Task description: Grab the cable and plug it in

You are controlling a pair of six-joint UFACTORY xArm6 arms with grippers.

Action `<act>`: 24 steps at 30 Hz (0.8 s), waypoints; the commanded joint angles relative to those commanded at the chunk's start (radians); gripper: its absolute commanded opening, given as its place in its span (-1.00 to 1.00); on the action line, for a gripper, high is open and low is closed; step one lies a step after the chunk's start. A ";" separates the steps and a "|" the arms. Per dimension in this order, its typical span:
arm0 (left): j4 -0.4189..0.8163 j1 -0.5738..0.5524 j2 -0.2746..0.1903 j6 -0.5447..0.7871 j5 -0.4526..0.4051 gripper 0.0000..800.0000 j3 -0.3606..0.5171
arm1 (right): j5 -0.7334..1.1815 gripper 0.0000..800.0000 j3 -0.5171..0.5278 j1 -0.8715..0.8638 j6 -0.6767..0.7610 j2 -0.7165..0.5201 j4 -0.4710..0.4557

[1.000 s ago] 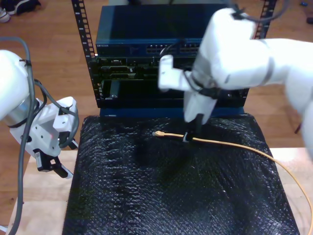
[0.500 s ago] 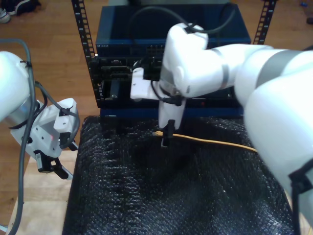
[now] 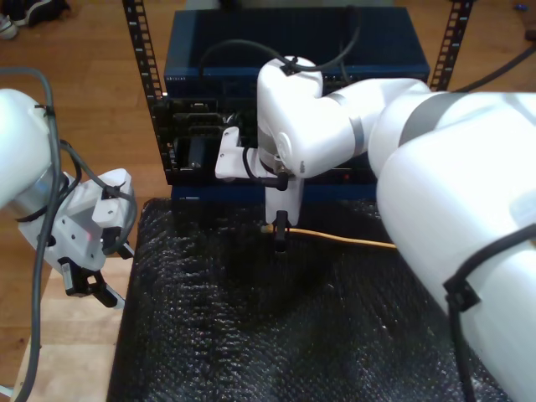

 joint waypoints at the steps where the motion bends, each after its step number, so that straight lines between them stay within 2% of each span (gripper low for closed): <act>1: 0.002 0.000 0.000 0.000 0.000 1.00 0.000 | 0.000 0.96 -0.002 0.000 0.009 0.005 0.000; 9: 0.002 0.000 0.009 -0.011 0.000 1.00 -0.002 | -0.029 0.95 -0.011 0.005 0.029 0.029 -0.018; 16: 0.002 0.000 0.017 -0.011 0.000 1.00 -0.002 | -0.029 0.94 -0.038 0.005 0.087 0.061 -0.098; 24: 0.002 0.000 0.018 -0.011 0.000 1.00 -0.002 | -0.029 0.89 -0.055 0.005 0.087 0.091 -0.100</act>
